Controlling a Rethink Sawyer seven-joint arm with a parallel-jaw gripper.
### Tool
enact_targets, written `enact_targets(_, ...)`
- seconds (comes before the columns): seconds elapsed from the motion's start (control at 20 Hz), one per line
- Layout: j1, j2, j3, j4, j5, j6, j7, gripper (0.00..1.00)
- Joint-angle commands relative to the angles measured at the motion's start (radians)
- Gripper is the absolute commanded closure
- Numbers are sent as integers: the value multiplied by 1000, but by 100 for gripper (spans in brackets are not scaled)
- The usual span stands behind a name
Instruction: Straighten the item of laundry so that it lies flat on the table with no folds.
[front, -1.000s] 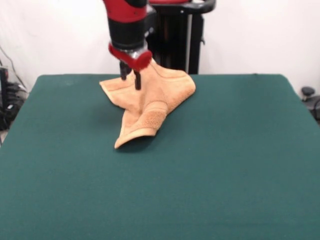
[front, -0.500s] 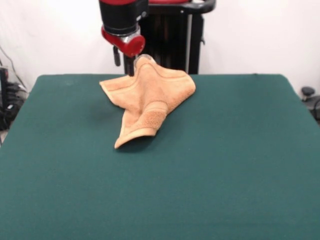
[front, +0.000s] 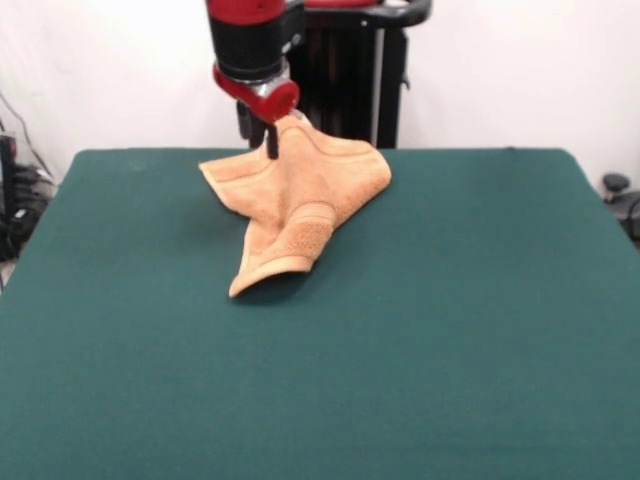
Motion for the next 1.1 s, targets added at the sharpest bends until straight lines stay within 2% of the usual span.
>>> enact_targets(0.05,88,174,12,-2,-19,-135,106,0)
enact_targets(0.35,76,301,14,-30,-6,-208,93,0)
enact_targets(0.6,-46,382,102,23,74,-203,80,0)
enact_targets(0.85,-115,450,147,27,117,-200,68,0)
enact_targets(1.1,-107,441,128,13,112,-189,54,0)
